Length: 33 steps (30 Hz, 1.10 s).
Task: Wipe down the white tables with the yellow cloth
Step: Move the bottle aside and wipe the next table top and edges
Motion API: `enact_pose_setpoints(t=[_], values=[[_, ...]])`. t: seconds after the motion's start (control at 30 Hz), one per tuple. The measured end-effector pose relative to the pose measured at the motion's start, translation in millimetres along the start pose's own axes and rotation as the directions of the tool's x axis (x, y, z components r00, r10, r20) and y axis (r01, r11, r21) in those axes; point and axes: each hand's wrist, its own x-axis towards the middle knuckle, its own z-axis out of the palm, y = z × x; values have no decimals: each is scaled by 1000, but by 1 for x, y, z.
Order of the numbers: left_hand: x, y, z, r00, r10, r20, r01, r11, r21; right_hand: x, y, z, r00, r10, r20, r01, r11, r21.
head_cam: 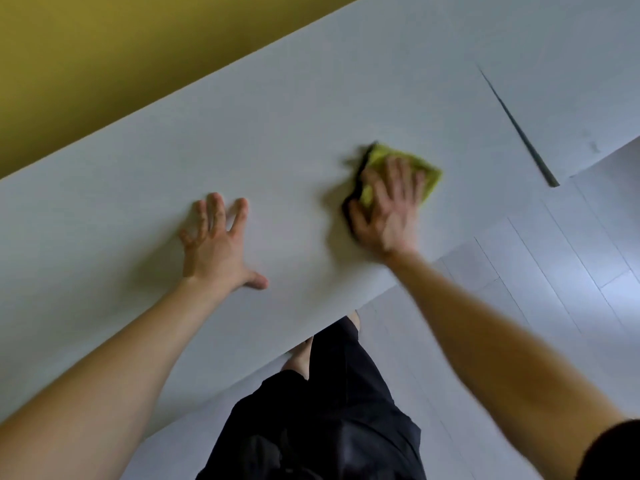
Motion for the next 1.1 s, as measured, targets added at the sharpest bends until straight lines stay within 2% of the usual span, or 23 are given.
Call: enact_pose_setpoints(t=[0.03, 0.1, 0.17, 0.2, 0.23, 0.27, 0.33, 0.37, 0.43, 0.5, 0.53, 0.6, 0.67, 0.73, 0.8, 0.87, 0.93, 0.97, 1.03, 1.07, 1.1], values=[[-1, 0, -1, 1000, -4, 1, 4, 1000, -5, -26, -35, 8, 991, -126, 43, 124, 991, 54], [-1, -1, -2, 1000, 2, 3, -2, 1000, -6, -76, -83, 14, 891, -416, 179, 391, 906, 162], [-2, 0, 1, 1000, 8, -1, -8, 1000, -20, -87, -68, 8, 770, -597, 227, 563, 802, 199], [-3, 0, 2, 1000, 9, -8, -9, 1000, -27, -80, -43, 4, 755, -618, 221, 588, 786, 190], [-4, 0, 3, 1000, 14, -22, -15, 999, -30, -69, -14, -3, 781, -587, 214, 566, 810, 155], [-6, 0, 4, 999, 21, -46, -23, 999, -37, -57, 17, -13, 840, -511, 181, 500, 860, 103], [-14, 0, 7, 991, 48, -127, -57, 996, -62, -38, 67, -31, 961, -261, 87, 260, 965, 23], [-19, 2, 11, 979, 83, -185, -99, 992, -76, -33, 77, -37, 991, -123, 44, 124, 992, -21], [-31, 5, 23, 936, 208, -285, -240, 967, -82, -38, 66, -29, 996, 87, -22, -88, 993, -76], [-40, 8, 38, 901, 303, -310, -346, 933, -95, -57, 23, -17, 987, 160, -35, -161, 986, -34], [-43, 8, 41, 905, 311, -290, -354, 929, -108, -72, -5, -11, 994, 111, -10, -111, 994, -1], [-44, 9, 40, 921, 304, -242, -339, 934, -116, -107, -57, 3, 988, -119, 101, 112, 991, 71], [-43, 9, 37, 930, 297, -216, -325, 940, -107, -128, -77, 8, 923, -343, 173, 320, 936, 147], [-43, 9, 38, 928, 293, -231, -326, 937, -121, -120, -50, 5, 839, -509, 191, 468, 855, 223], [-42, 10, 41, 919, 286, -271, -333, 931, -147, -93, 7, -6, 794, -575, 200, 535, 816, 220], [-41, 13, 45, 915, 272, -298, -326, 934, -148, -63, 74, -26, 872, -466, 153, 447, 883, 142], [-40, 20, 46, 915, 235, -328, -301, 939, -166, -42, 124, -44, 969, -236, 78, 233, 972, 38], [-39, 25, 47, 916, 201, -347, -277, 943, -186, -36, 131, -47, 993, -105, 46, 105, 994, -5], [-36, 39, 47, 916, 108, -386, -213, 947, -240, -34, 109, -38, 994, 106, 3, -105, 993, -47], [-33, 46, 46, 911, 62, -409, -184, 946, -266, -40, 86, -30, 990, 143, 15, -142, 989, -45], [-30, 54, 45, 902, 27, -432, -163, 946, -281, -47, 60, -23, 993, 107, 48, -106, 994, -24]])
